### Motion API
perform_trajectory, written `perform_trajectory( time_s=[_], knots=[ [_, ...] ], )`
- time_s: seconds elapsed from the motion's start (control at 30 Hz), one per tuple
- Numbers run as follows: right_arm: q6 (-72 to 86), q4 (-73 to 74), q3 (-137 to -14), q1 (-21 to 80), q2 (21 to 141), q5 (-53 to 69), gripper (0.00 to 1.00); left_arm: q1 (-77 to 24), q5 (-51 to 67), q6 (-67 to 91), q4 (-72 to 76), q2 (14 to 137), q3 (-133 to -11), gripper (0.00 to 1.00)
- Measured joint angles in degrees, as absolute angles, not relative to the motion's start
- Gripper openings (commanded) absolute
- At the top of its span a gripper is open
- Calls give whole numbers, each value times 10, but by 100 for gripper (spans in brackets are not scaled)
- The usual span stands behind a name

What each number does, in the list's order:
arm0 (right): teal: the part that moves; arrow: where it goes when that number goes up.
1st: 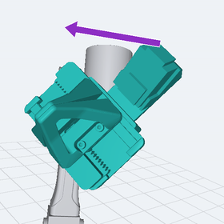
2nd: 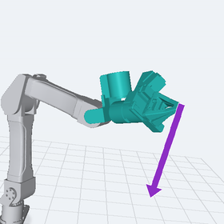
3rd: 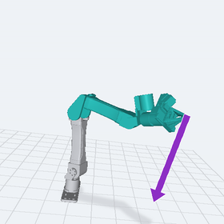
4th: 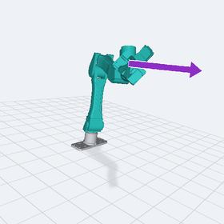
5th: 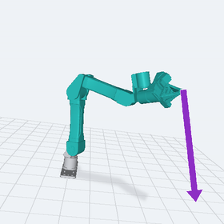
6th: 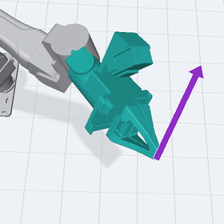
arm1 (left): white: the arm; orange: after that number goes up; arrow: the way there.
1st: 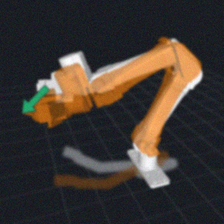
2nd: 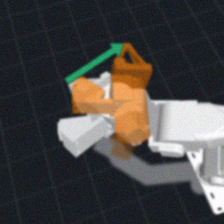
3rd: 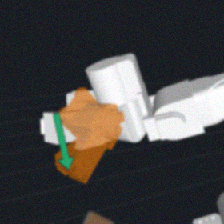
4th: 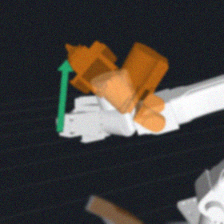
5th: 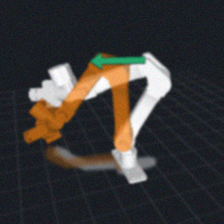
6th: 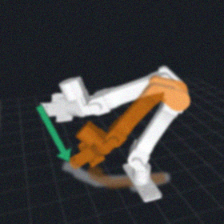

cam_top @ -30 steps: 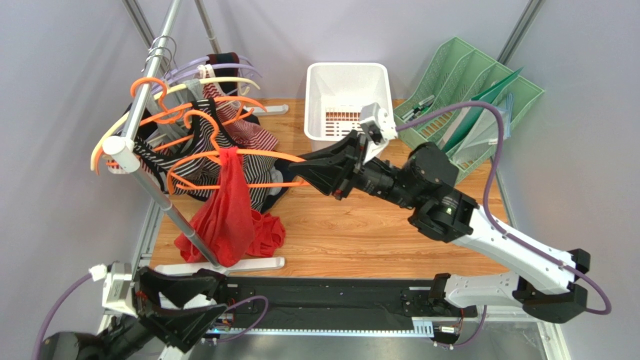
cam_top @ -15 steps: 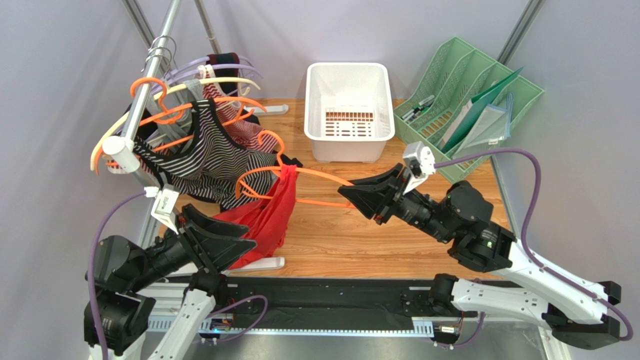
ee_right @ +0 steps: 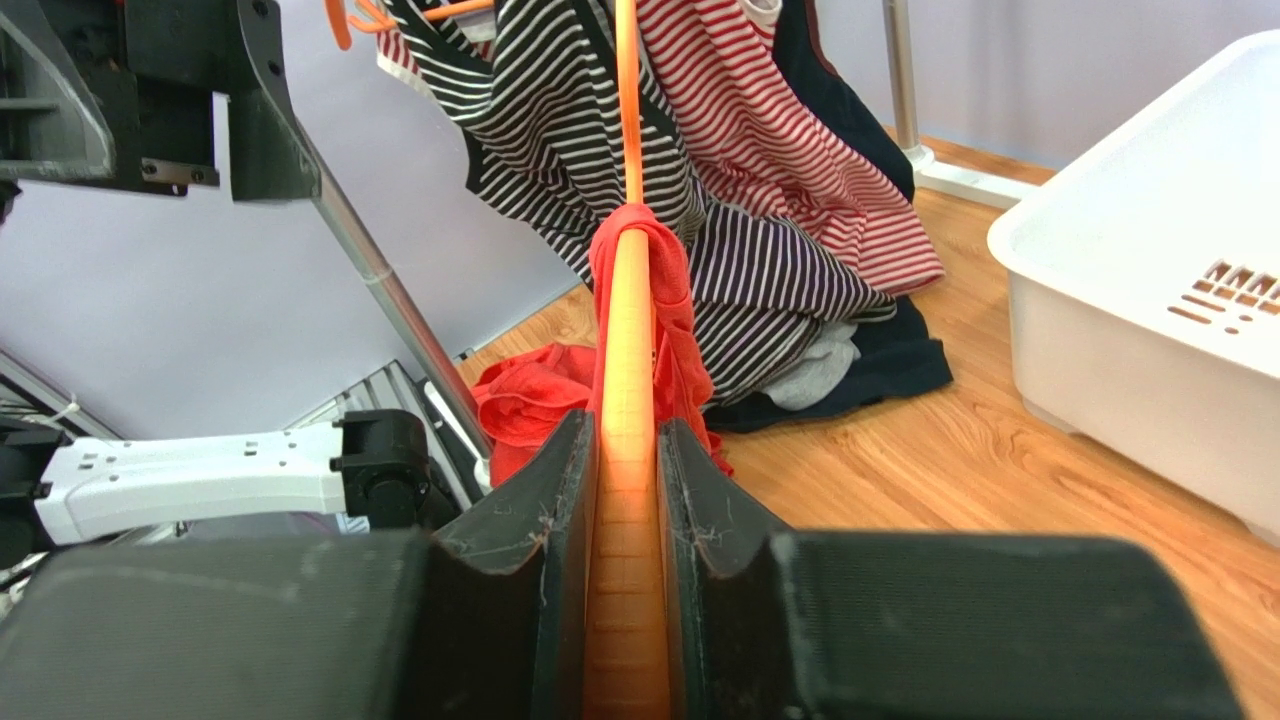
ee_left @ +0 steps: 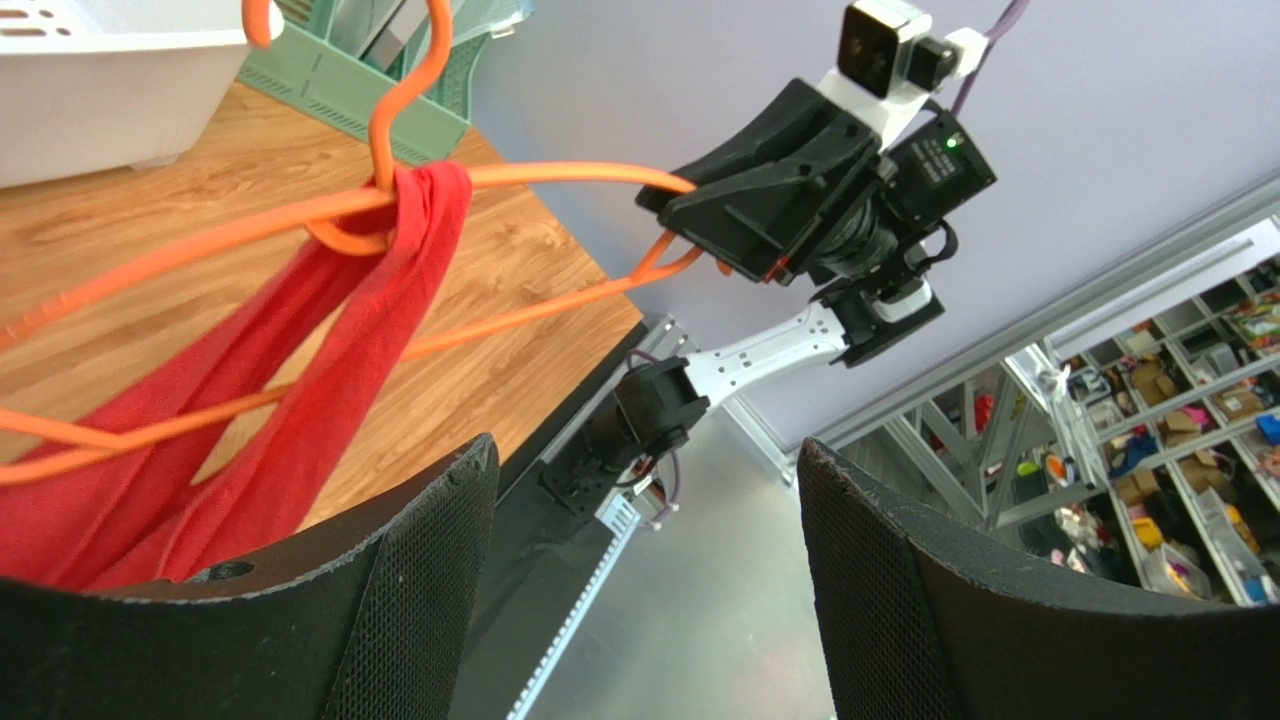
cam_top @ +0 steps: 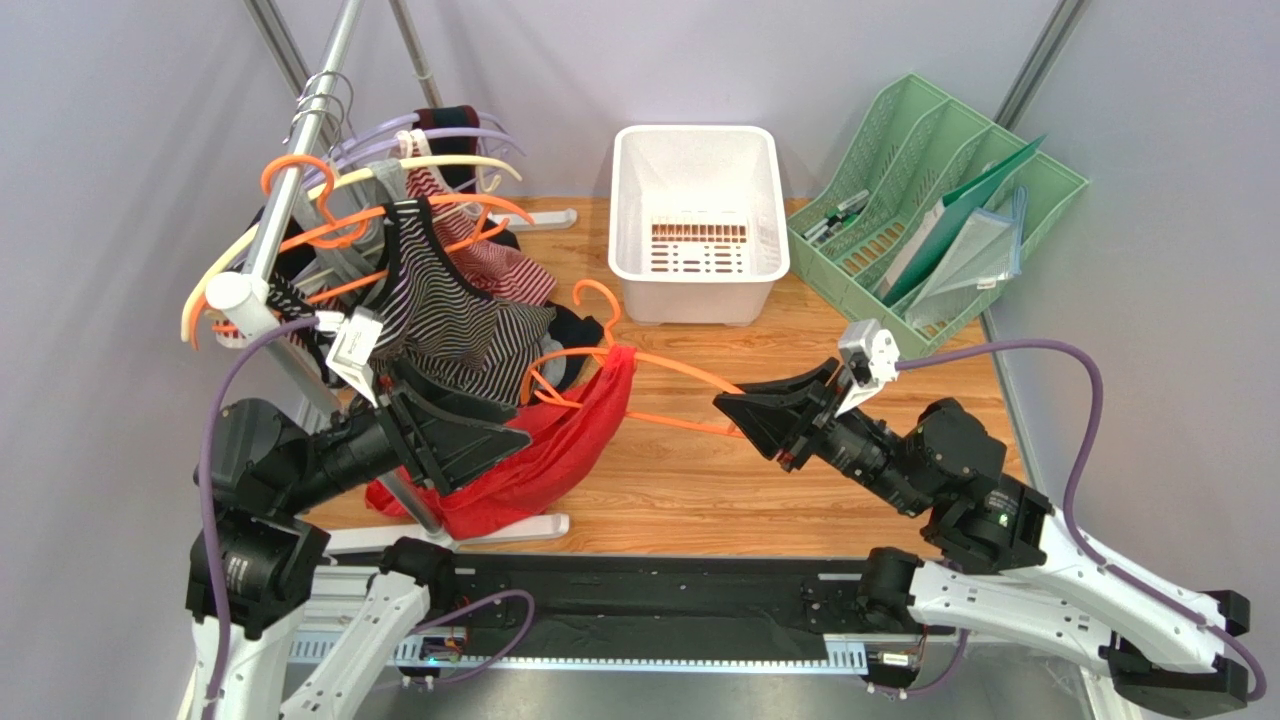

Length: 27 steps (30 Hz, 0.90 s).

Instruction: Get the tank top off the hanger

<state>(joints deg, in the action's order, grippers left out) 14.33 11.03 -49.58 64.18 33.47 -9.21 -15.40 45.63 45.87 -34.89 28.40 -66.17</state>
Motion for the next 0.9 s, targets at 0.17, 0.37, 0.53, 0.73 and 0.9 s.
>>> perform_trajectory(
  time_s=[0.17,0.37,0.53,0.73,0.9],
  knots=[
    [157,137,-478,642,298,-96,0,-155,470,442,-331,330,-712,78],
    [172,139,-460,642,267,-95,0,-240,437,430,-278,369,-719,72],
    [174,138,-459,642,275,-95,0,-414,305,369,-286,464,-758,70],
    [175,131,-459,642,279,-88,0,-479,159,310,-296,519,-778,63],
    [176,130,-460,642,279,-84,0,-502,67,292,-294,534,-787,63]
  ],
)
